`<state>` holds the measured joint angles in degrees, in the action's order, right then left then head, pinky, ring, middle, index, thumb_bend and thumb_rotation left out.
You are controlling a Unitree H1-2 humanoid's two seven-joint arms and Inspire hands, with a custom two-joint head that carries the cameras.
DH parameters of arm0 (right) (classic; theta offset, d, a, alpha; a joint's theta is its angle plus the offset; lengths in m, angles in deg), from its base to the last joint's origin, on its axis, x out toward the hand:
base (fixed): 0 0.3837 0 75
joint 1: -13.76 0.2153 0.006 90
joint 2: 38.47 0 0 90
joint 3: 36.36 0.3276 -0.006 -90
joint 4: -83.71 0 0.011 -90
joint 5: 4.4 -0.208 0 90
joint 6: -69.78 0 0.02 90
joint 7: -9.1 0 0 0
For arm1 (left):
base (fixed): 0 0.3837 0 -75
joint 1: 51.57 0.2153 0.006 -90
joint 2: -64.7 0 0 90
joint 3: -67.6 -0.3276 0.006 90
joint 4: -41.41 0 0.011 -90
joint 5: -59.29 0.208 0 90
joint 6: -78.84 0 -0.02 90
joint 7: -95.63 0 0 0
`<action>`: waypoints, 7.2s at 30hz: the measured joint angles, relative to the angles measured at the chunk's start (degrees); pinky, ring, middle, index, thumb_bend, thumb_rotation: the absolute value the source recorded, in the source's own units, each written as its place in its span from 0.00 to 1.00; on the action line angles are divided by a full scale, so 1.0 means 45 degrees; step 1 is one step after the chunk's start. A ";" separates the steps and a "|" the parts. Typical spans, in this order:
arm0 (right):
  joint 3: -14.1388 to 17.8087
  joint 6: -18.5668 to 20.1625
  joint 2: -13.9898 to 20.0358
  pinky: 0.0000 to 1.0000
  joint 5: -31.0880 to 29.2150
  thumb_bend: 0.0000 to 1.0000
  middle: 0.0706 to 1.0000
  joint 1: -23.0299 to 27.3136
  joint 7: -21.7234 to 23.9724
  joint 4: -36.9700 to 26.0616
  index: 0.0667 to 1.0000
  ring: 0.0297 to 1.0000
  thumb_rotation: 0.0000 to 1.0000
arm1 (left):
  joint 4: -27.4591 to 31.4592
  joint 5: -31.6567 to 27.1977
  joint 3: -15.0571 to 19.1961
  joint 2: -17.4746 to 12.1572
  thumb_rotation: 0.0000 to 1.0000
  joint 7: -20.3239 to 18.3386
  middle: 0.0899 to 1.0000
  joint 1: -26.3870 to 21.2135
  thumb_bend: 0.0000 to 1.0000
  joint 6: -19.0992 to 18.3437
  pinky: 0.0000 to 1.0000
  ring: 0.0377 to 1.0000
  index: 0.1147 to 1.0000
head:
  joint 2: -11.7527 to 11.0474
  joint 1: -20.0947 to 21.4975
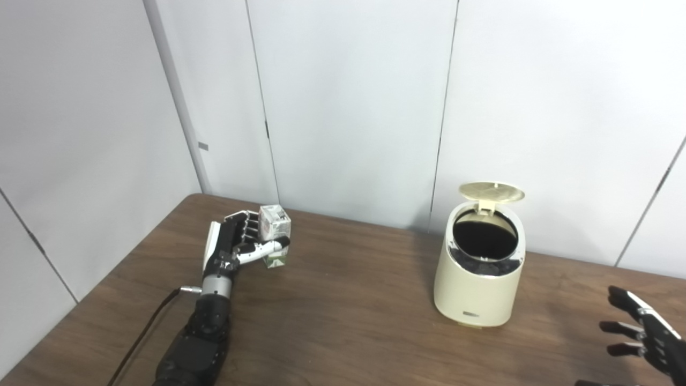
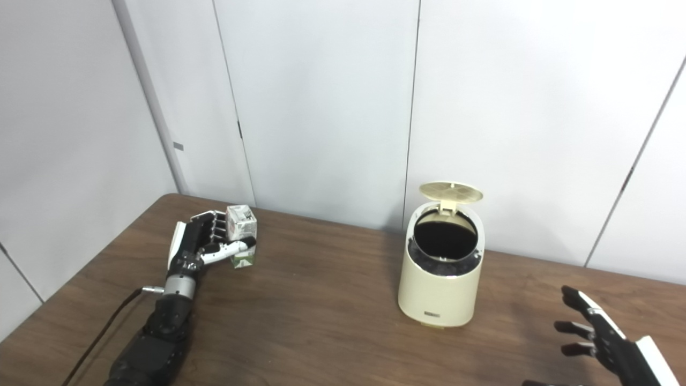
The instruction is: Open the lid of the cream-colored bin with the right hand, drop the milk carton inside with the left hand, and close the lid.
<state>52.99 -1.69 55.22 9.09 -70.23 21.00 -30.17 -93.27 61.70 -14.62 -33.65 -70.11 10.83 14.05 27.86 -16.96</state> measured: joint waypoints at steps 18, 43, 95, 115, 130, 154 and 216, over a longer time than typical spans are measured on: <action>-0.0341 -0.1226 -0.0127 0.74 -0.0610 0.70 0.94 0.0361 0.0069 0.1440 0.94 0.83 0.00 | 0.5148 -0.0555 -0.0467 0.1058 0.00 -0.2120 0.45 0.0290 0.50 -0.0022 0.40 0.43 0.42 | -0.0332 0.1620; -0.0498 -0.3473 -0.0574 0.65 -0.0307 0.72 0.93 0.0636 -0.0553 0.3649 0.92 0.80 0.08 | 0.6515 -0.0546 -0.1500 0.2515 0.00 -0.4360 0.44 -0.1072 0.50 -0.0011 0.40 0.43 0.42 | -0.0469 0.3320; -0.0637 -0.3617 -0.1132 0.64 0.0412 0.73 0.92 0.0706 -0.0813 0.3744 0.92 0.80 0.16 | 0.3622 0.0500 -0.3497 0.4270 0.00 -0.2143 0.44 -0.2389 0.50 -0.0013 0.41 0.43 0.40 | -0.0508 0.4375; -0.0648 -0.3699 -0.1178 0.63 0.0515 0.74 0.92 0.0702 -0.0904 0.3764 0.92 0.79 0.20 | 0.2499 0.0471 -0.4945 0.4406 0.00 -0.0325 0.43 -0.2908 0.51 0.0013 0.43 0.44 0.41 | -0.0449 0.4512; -0.0684 -0.3675 -0.1210 0.65 0.0551 0.74 0.93 0.0700 -0.0902 0.3741 0.93 0.80 0.21 | 0.2327 0.0420 -0.5488 0.4504 0.00 0.0328 0.44 -0.3012 0.51 0.0016 0.42 0.44 0.41 | -0.0391 0.4609; -0.0684 -0.3673 -0.1222 0.65 0.0499 0.73 0.93 0.0690 -0.0901 0.3663 0.92 0.79 0.19 | 0.2450 0.0556 -0.7520 0.3649 0.00 0.2318 0.45 -0.3160 0.50 0.0020 0.47 0.44 0.41 | -0.0293 0.4531; -0.0765 -0.3601 -0.1204 0.64 0.0470 0.73 0.92 0.0684 -0.0819 0.3565 0.92 0.80 0.16 | 0.2082 0.1451 -1.0728 0.2470 0.03 0.6597 0.68 -0.3772 0.51 0.0167 0.57 0.65 0.41 | -0.0117 0.4356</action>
<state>49.54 -17.89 49.80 11.21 -67.15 17.32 -14.12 -83.90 68.23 -62.90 -22.53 -40.42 -6.14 14.80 27.33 2.64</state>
